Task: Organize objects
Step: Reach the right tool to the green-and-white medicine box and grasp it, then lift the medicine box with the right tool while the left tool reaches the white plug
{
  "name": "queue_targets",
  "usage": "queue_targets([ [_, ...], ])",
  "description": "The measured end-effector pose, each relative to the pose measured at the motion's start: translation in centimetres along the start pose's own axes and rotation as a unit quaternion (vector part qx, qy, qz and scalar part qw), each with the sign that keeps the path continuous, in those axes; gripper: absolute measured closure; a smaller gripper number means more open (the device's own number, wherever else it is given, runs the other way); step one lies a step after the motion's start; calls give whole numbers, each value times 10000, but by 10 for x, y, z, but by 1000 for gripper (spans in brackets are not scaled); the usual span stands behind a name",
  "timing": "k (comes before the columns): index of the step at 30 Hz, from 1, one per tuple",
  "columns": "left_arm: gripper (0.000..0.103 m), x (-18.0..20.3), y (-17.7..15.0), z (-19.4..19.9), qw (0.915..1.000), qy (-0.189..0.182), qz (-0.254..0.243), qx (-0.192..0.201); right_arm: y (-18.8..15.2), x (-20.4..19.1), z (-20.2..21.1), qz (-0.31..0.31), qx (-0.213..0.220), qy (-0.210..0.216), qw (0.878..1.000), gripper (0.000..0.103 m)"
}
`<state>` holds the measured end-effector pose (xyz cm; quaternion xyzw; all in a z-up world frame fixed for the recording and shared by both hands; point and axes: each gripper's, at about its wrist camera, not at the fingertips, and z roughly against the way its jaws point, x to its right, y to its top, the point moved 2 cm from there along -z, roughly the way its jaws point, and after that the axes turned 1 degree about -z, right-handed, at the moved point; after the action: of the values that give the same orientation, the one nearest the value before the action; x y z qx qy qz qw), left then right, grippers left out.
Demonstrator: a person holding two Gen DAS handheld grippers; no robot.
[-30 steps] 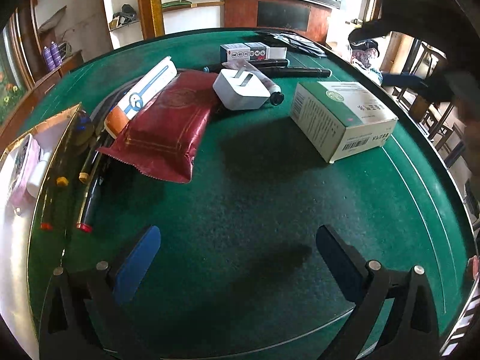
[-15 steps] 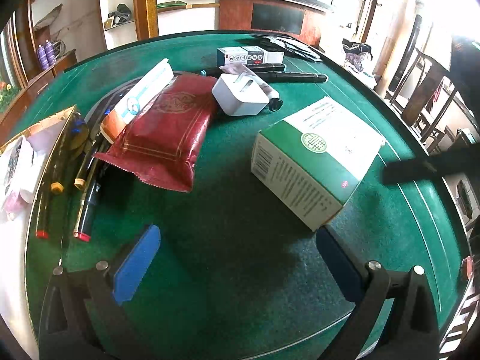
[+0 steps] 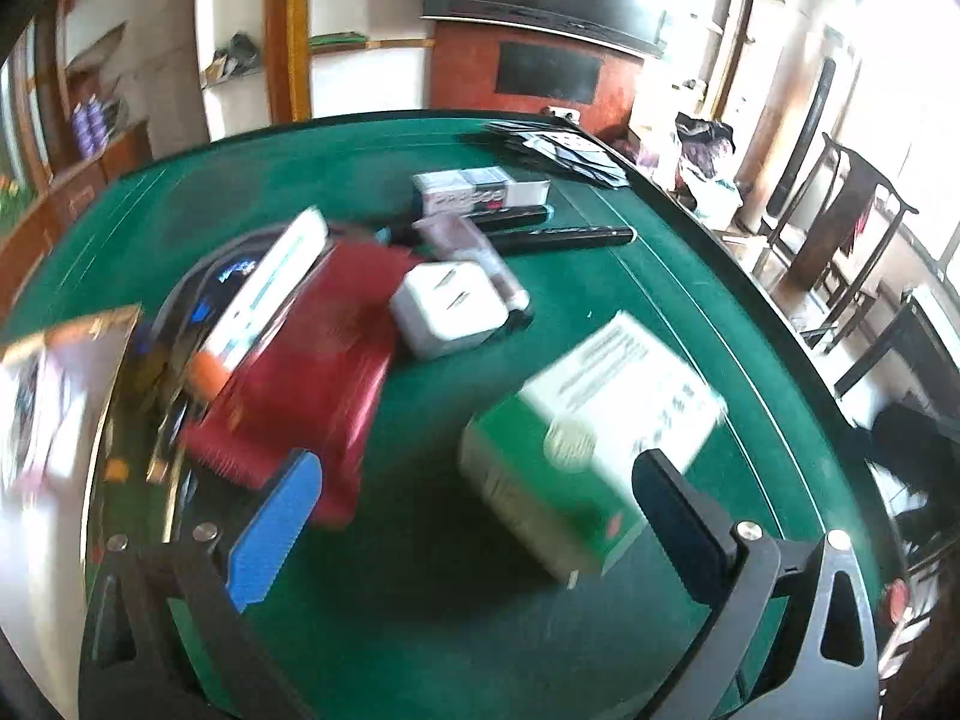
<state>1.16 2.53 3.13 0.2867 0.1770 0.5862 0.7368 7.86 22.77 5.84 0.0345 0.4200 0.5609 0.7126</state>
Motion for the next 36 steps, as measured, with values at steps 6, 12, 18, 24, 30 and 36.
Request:
queue_targets([
  [6, 1, 34, -5, -22, 9868, -1481, 94, -653, -2, 42, 27, -410, 93, 108, 9991, 21],
  [12, 0, 67, -27, 1, 9727, -2097, -357, -929, -6, 65, 39, -616, 190, 203, 9977, 21],
  [18, 0, 6, 4, 34, 9947, -1005, 92, -200, -8, 69, 35, -775, 218, 332, 9962, 19],
  [24, 0, -77, 26, 44, 9913, -195, 1293, 117, -3, 18, -1, -356, 137, -222, 9990, 17],
  [30, 0, -92, 33, 41, 9897, 167, 1413, 176, -9, -38, -52, 460, -33, -1434, 9886, 17],
  [36, 0, -76, 37, 18, 9931, 341, 1123, 70, -19, -52, -89, 1141, -192, -2368, 9646, 16],
])
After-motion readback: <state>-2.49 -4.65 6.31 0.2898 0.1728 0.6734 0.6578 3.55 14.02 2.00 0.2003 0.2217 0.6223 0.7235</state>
